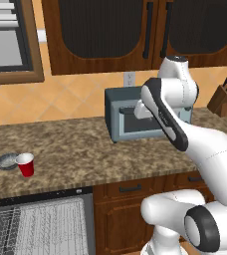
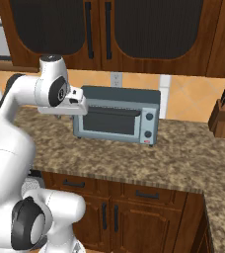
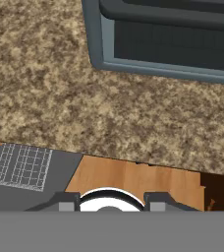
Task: Pick up the cup and bowl from the counter, place them in the dishwasher, and close the dishwasher door.
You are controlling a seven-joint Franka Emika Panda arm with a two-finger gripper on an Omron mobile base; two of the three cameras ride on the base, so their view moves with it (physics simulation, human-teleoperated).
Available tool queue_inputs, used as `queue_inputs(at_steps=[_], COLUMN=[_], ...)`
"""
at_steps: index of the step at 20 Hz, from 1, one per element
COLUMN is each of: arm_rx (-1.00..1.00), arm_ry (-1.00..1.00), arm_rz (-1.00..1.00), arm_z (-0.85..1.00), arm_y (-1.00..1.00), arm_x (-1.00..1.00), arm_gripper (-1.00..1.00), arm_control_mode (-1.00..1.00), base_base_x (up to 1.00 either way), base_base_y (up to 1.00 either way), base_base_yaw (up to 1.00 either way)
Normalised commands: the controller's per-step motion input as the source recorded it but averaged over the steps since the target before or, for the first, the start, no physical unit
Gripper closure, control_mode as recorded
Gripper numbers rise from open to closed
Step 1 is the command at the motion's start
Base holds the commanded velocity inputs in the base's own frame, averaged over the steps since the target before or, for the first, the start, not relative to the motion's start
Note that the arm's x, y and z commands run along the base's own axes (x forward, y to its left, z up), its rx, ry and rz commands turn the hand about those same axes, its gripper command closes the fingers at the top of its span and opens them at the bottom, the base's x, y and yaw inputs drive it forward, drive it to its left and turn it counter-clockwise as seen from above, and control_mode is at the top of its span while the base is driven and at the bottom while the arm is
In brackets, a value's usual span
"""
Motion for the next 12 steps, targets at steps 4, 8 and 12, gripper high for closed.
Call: queue_inputs(at_steps=[4, 8, 12], arm_rx=[0.0, 0.0, 0.0], arm_ry=[-0.02, -0.04, -0.02], arm_rz=[0.04, 0.25, 0.35], arm_z=[0.0, 0.01, 0.0], arm_y=[0.03, 0.58, 0.83], arm_x=[-0.32, -0.77, -0.86], arm_gripper=[-1.0, -1.0, -1.0], arm_control_mode=[-1.0, -1.0, -1.0], base_base_x=[0.0, 0.0, 0.0], base_base_y=[0.0, 0.0, 0.0], base_base_yaw=[0.0, 0.0, 0.0])
